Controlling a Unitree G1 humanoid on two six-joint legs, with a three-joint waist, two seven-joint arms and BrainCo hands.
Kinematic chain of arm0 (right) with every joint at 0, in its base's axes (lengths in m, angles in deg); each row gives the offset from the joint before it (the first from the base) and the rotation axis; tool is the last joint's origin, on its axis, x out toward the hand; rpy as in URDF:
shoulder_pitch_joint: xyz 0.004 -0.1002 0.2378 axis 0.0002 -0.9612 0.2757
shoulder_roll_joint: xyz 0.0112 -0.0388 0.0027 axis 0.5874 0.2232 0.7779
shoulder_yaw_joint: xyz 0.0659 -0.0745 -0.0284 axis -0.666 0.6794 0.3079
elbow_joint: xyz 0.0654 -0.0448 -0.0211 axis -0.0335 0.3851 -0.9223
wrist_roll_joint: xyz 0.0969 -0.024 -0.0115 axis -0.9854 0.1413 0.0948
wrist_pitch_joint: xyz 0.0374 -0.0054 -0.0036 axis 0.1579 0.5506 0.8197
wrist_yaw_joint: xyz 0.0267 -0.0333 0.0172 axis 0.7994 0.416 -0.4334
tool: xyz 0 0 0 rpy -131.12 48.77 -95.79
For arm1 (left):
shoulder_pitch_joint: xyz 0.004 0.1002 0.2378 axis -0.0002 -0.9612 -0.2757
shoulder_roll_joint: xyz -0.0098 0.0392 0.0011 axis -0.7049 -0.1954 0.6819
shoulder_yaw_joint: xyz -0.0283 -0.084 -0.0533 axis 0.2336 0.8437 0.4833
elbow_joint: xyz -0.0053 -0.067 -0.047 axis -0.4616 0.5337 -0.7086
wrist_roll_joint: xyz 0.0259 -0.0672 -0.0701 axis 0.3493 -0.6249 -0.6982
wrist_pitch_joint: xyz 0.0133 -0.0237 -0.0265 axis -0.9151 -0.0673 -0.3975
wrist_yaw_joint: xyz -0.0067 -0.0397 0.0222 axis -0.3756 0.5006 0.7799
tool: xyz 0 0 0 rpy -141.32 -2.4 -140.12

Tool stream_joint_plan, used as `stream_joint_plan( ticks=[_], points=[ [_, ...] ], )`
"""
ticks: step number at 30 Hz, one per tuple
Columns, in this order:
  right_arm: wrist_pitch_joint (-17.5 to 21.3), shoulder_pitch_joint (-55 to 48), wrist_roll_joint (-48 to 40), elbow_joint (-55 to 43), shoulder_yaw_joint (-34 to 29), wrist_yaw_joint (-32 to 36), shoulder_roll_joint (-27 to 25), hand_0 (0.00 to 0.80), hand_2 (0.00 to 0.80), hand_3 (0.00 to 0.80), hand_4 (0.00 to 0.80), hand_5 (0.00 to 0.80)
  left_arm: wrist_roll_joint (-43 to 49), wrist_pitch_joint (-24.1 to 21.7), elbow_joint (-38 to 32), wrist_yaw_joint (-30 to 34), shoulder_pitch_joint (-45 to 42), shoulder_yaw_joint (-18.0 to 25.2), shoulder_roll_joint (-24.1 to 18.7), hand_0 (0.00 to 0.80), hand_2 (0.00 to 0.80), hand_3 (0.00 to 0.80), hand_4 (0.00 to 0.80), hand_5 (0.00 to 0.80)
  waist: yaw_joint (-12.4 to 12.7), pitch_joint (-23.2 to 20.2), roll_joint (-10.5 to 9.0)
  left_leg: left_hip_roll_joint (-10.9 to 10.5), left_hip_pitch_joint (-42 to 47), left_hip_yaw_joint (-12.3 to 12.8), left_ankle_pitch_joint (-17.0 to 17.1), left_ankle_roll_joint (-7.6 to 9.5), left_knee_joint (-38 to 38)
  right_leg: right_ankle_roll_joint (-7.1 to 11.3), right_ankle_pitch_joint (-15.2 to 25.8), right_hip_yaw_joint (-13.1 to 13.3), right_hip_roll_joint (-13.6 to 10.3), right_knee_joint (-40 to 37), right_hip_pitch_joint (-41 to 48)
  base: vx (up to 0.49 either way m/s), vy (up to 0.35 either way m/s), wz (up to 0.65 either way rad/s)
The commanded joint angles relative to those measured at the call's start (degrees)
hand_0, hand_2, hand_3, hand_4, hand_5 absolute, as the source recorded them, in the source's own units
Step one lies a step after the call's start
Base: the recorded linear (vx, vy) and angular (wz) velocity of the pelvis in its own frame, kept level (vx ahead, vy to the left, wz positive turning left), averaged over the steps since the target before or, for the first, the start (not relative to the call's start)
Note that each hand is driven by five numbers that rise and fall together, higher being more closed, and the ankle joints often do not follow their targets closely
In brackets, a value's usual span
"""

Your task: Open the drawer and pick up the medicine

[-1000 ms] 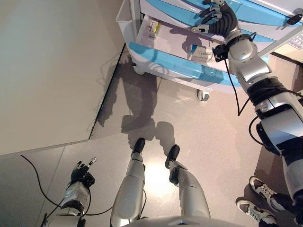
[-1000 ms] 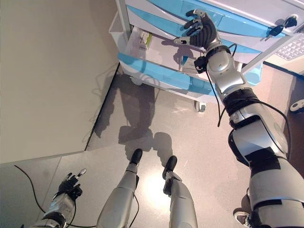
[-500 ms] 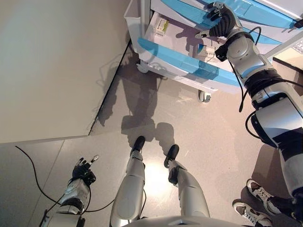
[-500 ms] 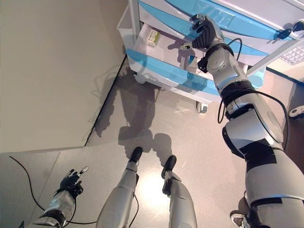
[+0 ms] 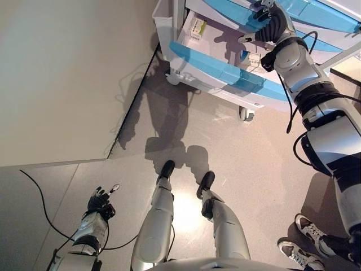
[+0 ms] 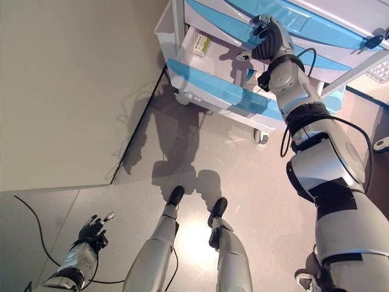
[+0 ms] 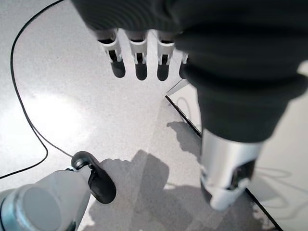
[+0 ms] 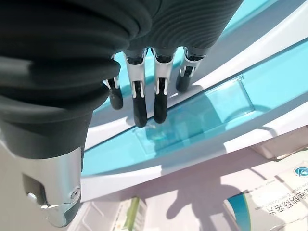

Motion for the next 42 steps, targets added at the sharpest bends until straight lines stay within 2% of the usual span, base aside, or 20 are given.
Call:
stream_joint_plan(
  ticks=[1,5,8,11,15,19,29,42],
  points=[
    [-2.39,-4.23,-7.21,4.18,0.28,3.14,-3.61,0.0,0.0,0.0,0.0,0.0,-1.43,-1.03,1.22,0.25,3.77,0.64,0.2,0.0,0.0,0.0,0.0,0.0,0.57,5.41,2.03,-2.89,1.6,2.3,2.73,2.95,-5.1,2.04,-5.45,-0.3,0.36,5.97,2.5,0.0,0.0,0.0],
    [-0.97,-5.55,-10.51,-1.88,-0.3,2.95,-4.02,0.0,0.0,0.0,0.0,0.0,-1.75,-1.02,1.05,0.26,3.82,0.75,0.57,0.0,0.0,0.0,0.0,0.0,-0.3,5.54,1.87,-2.72,1.56,2.7,2.79,2.85,-5.21,1.97,-5.43,0.27,0.57,5.86,2.3,-0.002,0.0,-0.01],
    [1.34,-10.4,-12.81,-15.64,-3.28,0.7,-6.05,0.0,0.0,0.0,0.0,0.0,-1.63,-1.02,0.72,-0.23,3.72,1.99,1.25,0.0,0.0,0.0,0.0,0.0,-1.67,5.78,1.52,-2.48,1.53,3.12,2.71,2.86,-5.13,2.01,-5.23,0.88,0.81,5.79,1.9,-0.001,0.0,-0.02],
    [4.91,-21.33,-12.24,-31.9,-12.47,-3.27,-8.02,0.0,0.0,0.0,0.0,0.0,-0.49,-1.4,0.52,-1.41,3.55,3.57,2.24,0.0,0.0,0.0,0.0,0.0,-2.89,5.76,1.55,-2.52,0.57,3.59,3.85,3.34,-4.69,1.92,-3.43,0.81,0.83,5.48,1.07,-0.1,0.045,-0.04],
    [7.03,-31.89,-9.57,-43.03,-20.81,-4.76,-9.78,0.0,0.0,0.0,0.0,0.0,1.08,-1.66,0.02,-2.59,3.33,5.12,3.01,0.0,0.0,0.0,0.0,0.0,-4.0,5.62,1.61,-2.62,0.53,4.2,3.23,3.88,-4.34,2.17,-3.23,1.68,0.83,5.54,0.6,-0.01,0.007,-0.15],
    [7.63,-40.69,-8.04,-50.59,-25.57,-3.38,-10.56,0.0,0.0,0.0,0.0,0.0,2.26,-1.52,-0.93,-2.92,2.52,6.32,3.68,0.0,0.0,0.0,0.0,0.0,-5.21,5.29,1.74,-2.48,0.59,5.17,2.59,4.33,-3.94,2.42,-2.92,2.95,1.04,5.36,0.24,-0.01,0.027,-0.15],
    [7.22,-50.44,-5.19,-57.14,-28.19,-0.69,-10.36,0.0,0.0,0.0,0.0,0.0,3.74,-1.07,-1.48,-2.74,1.83,6.67,4.62,0.0,0.0,0.0,0.0,0.0,-6.38,5.02,2.1,-2.5,0.65,6.3,2.36,4.7,-3.93,2.65,-2.42,4.27,1.14,4.88,0.01,-0.002,0.012,-0.12],
    [7.54,-41.19,-10.55,-52.39,-26.5,-2.22,-10.43,0.0,0.0,0.0,0.0,0.0,3.21,-1.4,-1.27,-2.91,1.67,6.07,4.12,0.0,0.0,0.0,0.0,0.0,-5.62,4.72,2.03,-2.49,0.64,6.49,2.23,4.58,-4.02,2.74,-2.04,4.31,1.07,4.05,0.17,0.003,0.0,-0.01]
  ],
)
